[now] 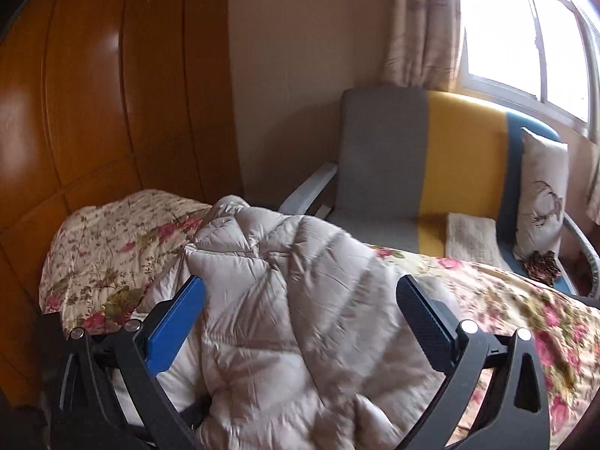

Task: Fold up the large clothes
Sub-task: 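Lower the rolled bundle onto the bed and open both tools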

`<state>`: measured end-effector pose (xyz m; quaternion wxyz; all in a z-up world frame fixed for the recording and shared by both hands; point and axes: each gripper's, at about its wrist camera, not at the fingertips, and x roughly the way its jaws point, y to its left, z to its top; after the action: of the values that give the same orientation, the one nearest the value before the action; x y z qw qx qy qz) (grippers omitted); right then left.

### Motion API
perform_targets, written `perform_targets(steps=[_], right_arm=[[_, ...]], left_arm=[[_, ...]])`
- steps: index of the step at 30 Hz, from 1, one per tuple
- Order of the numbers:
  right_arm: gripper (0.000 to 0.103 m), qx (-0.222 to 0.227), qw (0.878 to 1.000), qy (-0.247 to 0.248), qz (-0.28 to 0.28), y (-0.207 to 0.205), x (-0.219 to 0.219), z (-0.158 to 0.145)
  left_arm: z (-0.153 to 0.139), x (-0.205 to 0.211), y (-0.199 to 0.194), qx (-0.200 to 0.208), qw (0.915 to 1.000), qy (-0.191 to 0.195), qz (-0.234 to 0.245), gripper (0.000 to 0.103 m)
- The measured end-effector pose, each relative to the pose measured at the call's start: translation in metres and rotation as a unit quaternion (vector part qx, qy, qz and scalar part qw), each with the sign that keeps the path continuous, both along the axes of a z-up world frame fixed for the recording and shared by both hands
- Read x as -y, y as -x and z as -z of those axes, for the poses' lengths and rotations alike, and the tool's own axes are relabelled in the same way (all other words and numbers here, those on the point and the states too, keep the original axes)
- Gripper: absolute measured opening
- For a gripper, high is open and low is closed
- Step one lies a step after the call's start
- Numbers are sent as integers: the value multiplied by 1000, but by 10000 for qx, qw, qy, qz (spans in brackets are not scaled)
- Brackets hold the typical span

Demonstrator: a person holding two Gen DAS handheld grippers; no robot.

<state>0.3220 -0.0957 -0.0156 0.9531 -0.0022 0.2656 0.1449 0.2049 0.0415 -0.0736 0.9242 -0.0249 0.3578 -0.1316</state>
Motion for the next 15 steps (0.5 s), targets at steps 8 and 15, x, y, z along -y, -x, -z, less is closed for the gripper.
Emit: perform_targets(steps=[8, 15], right_arm=[[101, -1052, 9917, -500, 537, -50, 28, 57], [101, -853, 9928, -506, 676, -38, 38, 67]], left_arm=[[-12, -8, 4, -144, 9992, 343, 113, 92], [-84, -40, -26, 93, 9960, 776, -429, 92]])
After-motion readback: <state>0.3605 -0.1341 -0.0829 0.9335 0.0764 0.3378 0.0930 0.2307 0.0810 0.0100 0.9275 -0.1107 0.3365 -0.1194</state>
